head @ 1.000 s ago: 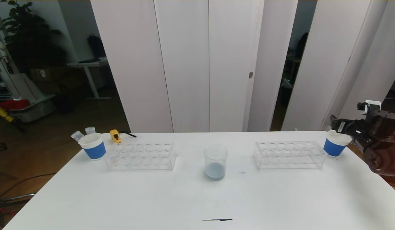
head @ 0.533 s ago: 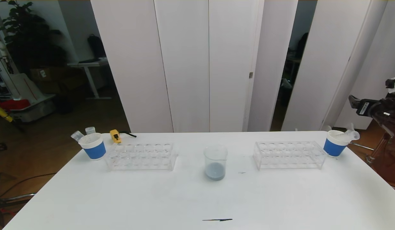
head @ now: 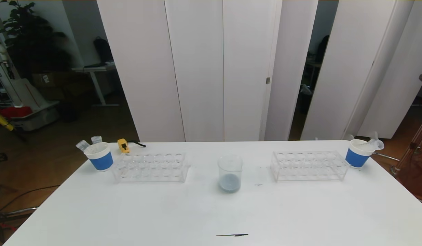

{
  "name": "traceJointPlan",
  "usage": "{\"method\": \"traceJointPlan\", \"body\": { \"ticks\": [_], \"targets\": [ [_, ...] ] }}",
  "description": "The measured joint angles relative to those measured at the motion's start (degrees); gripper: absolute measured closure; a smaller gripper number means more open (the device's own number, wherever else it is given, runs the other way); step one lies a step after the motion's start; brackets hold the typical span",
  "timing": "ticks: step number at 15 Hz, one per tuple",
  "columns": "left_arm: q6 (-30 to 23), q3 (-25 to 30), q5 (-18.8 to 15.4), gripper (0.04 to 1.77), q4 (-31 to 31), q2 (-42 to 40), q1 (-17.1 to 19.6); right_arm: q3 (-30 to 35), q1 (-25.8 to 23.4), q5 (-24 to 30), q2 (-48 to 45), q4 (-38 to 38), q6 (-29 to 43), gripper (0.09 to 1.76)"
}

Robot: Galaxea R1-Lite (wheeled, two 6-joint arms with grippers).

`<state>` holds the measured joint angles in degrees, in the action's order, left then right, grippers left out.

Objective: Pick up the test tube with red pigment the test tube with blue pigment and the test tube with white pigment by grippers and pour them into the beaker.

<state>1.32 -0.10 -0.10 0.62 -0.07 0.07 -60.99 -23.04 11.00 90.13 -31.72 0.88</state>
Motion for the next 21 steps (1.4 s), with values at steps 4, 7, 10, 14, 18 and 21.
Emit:
{"method": "traceJointPlan", "body": {
  "ticks": [4,7,10,14,18,21],
  "targets": [
    [-0.02,0.0,0.0,0.06,0.0,0.0,0.0,8.9,3.21,0.9,-18.05,10.31,-0.02,0.12],
    [0.02,0.0,0.0,0.06,0.0,0.0,0.0,17.53,8.72,-0.17,-32.96,14.53,0.0,0.12],
    [0.0,0.0,0.0,0.06,0.0,0.0,0.0,24.72,13.79,-1.68,-48.92,21.22,-0.04,0.12],
    [0.0,0.0,0.0,0.06,0.0,0.0,0.0,32.77,21.42,-7.89,-67.96,34.26,-0.09,0.12],
    [0.0,0.0,0.0,0.06,0.0,0.0,0.0,44.43,23.45,-10.03,-78.12,36.27,-0.33,0.12],
    [0.0,0.0,0.0,0.06,0.0,0.0,0.0,52.97,23.44,-10.09,-84.72,36.6,-1.76,0.12]
  ]
}}
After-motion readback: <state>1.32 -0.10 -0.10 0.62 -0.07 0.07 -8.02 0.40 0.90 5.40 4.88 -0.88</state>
